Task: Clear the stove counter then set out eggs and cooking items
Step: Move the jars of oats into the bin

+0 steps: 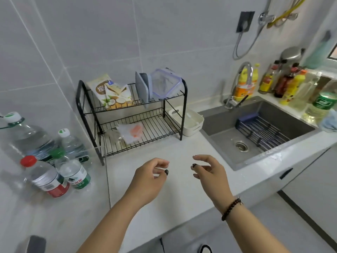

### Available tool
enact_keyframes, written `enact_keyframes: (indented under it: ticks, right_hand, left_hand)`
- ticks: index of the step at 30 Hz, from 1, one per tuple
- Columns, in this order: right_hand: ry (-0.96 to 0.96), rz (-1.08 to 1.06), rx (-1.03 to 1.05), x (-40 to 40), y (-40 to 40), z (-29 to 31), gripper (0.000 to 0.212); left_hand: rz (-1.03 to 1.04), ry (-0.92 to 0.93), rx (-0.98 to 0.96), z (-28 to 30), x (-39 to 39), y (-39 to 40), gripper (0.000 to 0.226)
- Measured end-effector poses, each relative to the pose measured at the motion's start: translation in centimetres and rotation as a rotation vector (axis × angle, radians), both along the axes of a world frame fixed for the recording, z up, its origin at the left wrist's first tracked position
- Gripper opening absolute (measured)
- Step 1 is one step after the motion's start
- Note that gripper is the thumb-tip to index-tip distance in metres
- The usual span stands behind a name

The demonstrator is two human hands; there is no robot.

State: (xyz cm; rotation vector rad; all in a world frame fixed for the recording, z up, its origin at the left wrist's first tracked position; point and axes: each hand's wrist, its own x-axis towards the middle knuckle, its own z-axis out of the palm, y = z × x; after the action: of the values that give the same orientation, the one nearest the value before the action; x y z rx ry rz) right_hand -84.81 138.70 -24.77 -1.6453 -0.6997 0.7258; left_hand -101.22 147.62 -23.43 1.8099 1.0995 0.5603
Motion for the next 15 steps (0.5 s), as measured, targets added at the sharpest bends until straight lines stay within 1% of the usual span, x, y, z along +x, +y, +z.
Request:
enact_keyframes:
  ticks: [4, 7, 10, 15]
  right_hand:
    - [-0.005, -0.147, -0.045, 2.0, -4.3, 0.0, 0.023]
    - [0.035, -0.245, -0.038, 3.8, -7.0, 0.2, 0.023]
    - [0.048, -0.307, -0.033, 5.9, -9.3, 0.2, 0.023]
    - [0.074, -0.387, -0.018, 9.8, -13.0, 0.9, 0.023]
  left_hand:
    - [-0.142, 0.007, -0.036, -0.2, 2.7, -2.2, 0.027]
    - [-0.243, 0.022, -0.040, -0.1, 5.0, -3.5, 0.028]
    - [-0.318, 0.031, -0.036, 0.6, 7.5, -4.8, 0.029]
    - [-0.384, 0.016, -0.051, 1.4, 12.1, -7.0, 0.030]
